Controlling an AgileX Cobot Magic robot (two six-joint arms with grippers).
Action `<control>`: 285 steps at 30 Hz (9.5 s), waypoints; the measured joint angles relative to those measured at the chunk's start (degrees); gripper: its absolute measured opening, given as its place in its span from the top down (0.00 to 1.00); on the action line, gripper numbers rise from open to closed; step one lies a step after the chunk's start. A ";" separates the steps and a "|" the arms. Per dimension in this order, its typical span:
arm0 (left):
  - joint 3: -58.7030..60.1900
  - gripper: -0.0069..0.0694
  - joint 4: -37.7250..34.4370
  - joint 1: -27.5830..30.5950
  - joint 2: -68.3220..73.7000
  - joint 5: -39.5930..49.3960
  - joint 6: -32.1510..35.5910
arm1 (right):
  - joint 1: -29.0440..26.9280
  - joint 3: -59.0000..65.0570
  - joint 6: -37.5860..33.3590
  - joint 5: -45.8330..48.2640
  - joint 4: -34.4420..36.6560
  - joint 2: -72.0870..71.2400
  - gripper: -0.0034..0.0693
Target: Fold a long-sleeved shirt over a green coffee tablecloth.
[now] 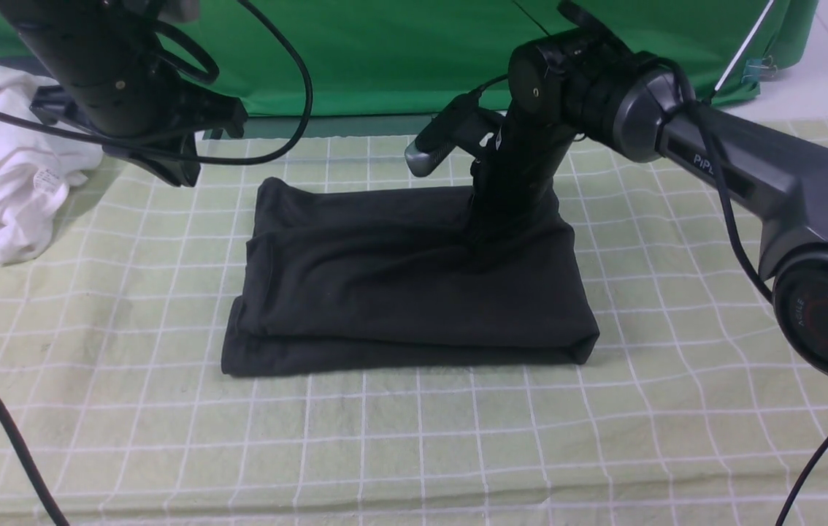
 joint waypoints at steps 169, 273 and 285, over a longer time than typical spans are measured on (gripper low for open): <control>32.08 0.86 -2.63 -5.72 -34.74 -12.51 -5.20 | -11.61 21.88 10.71 -7.33 10.60 -19.52 0.95; 65.70 0.86 -0.85 -0.91 -88.09 -41.12 9.58 | -10.29 90.10 5.33 -48.04 11.66 -127.49 0.76; 91.86 0.86 -1.95 11.28 -102.48 -52.08 9.58 | -10.29 90.10 5.33 -48.04 11.66 -127.49 0.72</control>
